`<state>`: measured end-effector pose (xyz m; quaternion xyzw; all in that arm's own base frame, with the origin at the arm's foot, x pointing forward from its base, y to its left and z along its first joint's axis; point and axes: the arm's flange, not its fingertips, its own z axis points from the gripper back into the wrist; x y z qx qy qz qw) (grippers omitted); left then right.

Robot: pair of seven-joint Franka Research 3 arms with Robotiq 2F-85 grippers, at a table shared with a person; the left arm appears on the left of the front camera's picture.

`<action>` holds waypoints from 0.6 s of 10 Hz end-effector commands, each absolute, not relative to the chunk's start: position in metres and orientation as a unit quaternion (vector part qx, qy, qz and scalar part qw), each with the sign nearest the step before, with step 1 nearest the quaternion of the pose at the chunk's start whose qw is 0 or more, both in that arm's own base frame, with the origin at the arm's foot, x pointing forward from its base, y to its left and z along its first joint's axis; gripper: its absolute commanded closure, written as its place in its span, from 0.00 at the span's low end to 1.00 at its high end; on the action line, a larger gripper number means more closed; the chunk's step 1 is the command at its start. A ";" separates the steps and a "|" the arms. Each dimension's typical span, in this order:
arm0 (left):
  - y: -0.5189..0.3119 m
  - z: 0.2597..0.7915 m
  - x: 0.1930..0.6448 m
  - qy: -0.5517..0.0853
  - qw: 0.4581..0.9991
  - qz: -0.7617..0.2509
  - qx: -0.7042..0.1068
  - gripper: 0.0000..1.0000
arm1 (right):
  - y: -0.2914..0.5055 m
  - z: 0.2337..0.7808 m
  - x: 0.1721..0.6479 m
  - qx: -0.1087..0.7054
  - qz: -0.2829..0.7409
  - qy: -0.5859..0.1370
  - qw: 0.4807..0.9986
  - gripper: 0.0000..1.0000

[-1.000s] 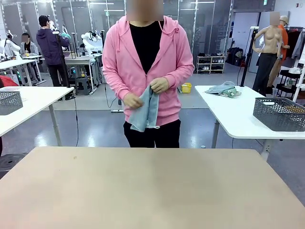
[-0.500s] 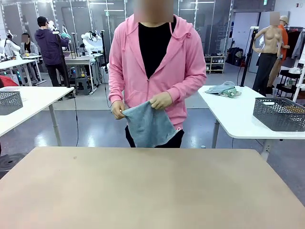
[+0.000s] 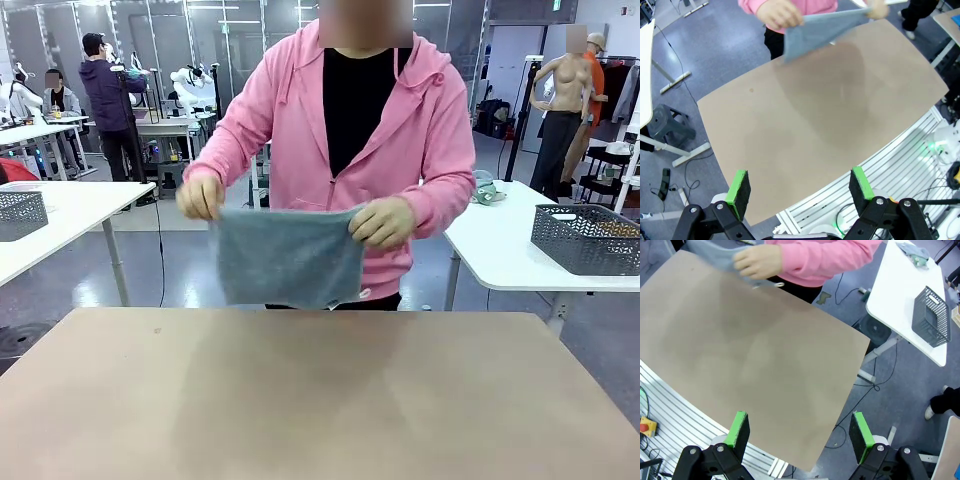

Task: Fold the towels and place them in the basket.
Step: When a person lays out a Towel with hook on the table, fold it in half twice.

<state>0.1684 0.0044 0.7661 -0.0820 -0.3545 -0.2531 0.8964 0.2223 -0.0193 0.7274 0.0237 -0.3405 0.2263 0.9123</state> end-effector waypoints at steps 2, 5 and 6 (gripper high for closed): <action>0.003 0.768 0.170 -0.354 0.895 -0.257 -0.083 0.00 | -0.020 0.727 0.221 0.024 0.226 -0.341 0.912 0.00; 0.003 0.768 0.170 -0.354 0.895 -0.257 -0.083 0.00 | -0.020 0.727 0.221 0.024 0.226 -0.341 0.912 0.00; 0.003 0.768 0.170 -0.354 0.895 -0.257 -0.083 0.00 | -0.020 0.727 0.221 0.024 0.226 -0.341 0.912 0.00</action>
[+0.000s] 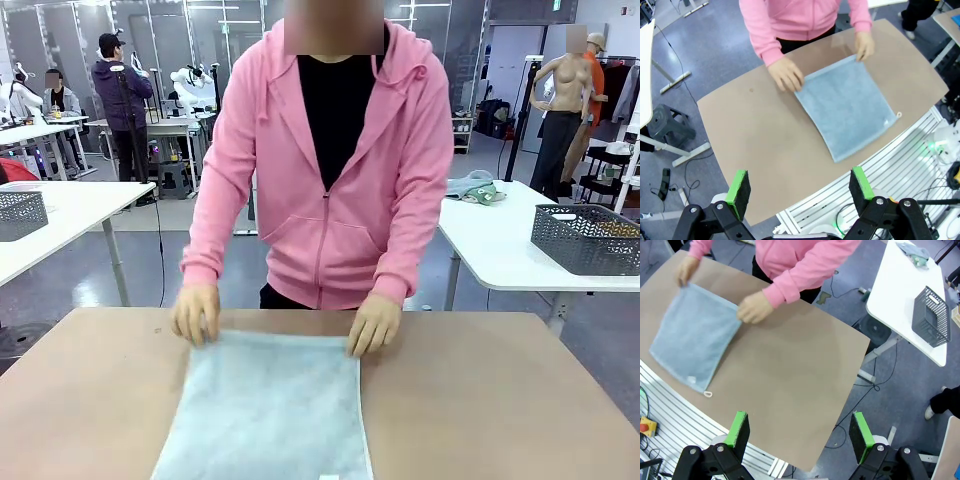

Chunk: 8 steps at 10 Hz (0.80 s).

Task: Fold the towels and place them in the basket.
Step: When a person lays out a Towel with hook on the table, fold it in half twice.

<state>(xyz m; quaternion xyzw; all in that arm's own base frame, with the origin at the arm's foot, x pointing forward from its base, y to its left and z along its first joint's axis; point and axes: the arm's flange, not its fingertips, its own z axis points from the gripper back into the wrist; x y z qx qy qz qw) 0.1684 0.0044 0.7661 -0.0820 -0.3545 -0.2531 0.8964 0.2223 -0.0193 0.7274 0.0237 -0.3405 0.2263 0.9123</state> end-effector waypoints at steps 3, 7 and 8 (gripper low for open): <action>0.003 0.768 0.170 -0.354 0.895 -0.257 -0.083 0.00 | -0.020 0.727 0.221 0.024 0.226 -0.341 0.912 0.00; 0.003 0.768 0.170 -0.354 0.895 -0.257 -0.083 0.00 | -0.020 0.727 0.221 0.024 0.226 -0.341 0.912 0.00; 0.003 0.768 0.170 -0.354 0.895 -0.257 -0.083 0.00 | -0.020 0.727 0.221 0.024 0.226 -0.341 0.912 0.00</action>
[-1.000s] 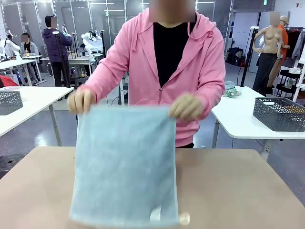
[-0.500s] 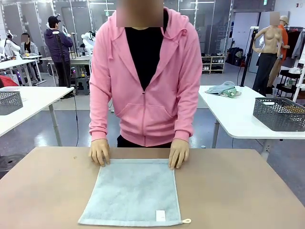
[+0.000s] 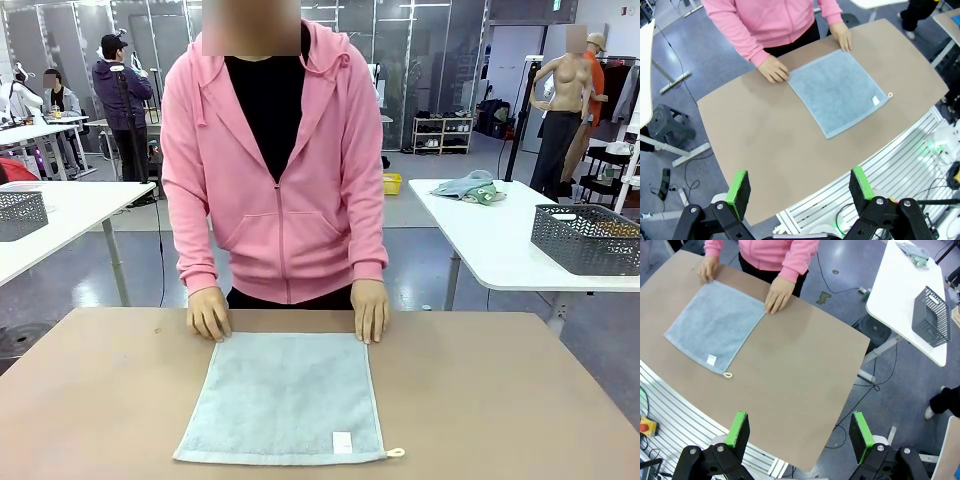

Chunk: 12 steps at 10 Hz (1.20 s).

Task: Fold the towels and place them in the basket.
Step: When a person lays out a Towel with hook on the table, fold it in half twice.

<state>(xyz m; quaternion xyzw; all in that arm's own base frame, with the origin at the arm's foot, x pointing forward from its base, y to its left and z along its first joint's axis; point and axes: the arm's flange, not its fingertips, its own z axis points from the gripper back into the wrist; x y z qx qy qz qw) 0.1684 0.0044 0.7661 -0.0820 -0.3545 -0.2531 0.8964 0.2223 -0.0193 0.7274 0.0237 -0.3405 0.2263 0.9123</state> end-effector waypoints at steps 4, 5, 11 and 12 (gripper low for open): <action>0.003 0.768 0.170 -0.354 0.895 -0.257 -0.083 0.00 | -0.020 0.727 0.221 0.024 0.226 -0.341 0.912 0.00; 0.003 0.768 0.170 -0.354 0.895 -0.257 -0.083 0.00 | -0.020 0.727 0.221 0.024 0.226 -0.341 0.912 0.00; -0.012 0.767 0.171 -0.338 0.890 -0.303 -0.046 0.00 | -0.005 0.727 0.222 0.007 0.265 -0.332 0.905 0.00; -0.031 0.766 0.175 -0.317 0.879 -0.356 -0.018 0.00 | 0.015 0.723 0.224 0.010 0.315 -0.318 0.895 0.00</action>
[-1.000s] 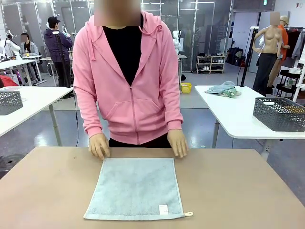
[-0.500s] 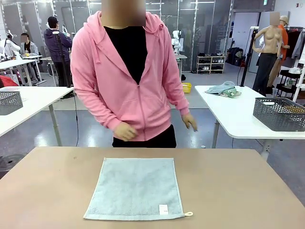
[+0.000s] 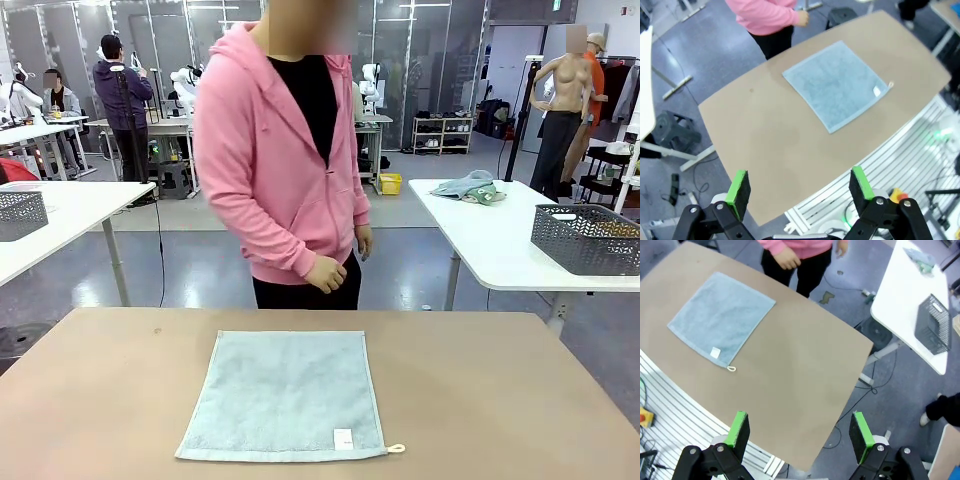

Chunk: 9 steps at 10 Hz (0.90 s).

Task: Fold the towels and place them in the basket.
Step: When a person lays out a Towel with hook on the table, fold it in half twice.

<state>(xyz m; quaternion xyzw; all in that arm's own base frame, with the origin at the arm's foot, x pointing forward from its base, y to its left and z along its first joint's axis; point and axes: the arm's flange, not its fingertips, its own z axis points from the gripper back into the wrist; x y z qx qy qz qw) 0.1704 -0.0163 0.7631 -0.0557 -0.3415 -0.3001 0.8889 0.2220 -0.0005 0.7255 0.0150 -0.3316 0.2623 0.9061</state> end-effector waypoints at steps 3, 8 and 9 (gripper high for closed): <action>-0.099 0.729 0.202 -0.241 0.823 -0.514 0.035 0.00 | 0.090 0.679 0.240 -0.012 0.468 -0.267 0.843 0.00; -0.155 0.611 0.233 -0.166 0.725 -0.667 0.054 0.00 | 0.160 0.576 0.256 -0.025 0.587 -0.178 0.790 0.00; -0.161 0.592 0.235 -0.154 0.712 -0.683 0.053 0.00 | 0.164 0.565 0.258 -0.017 0.602 -0.175 0.779 0.00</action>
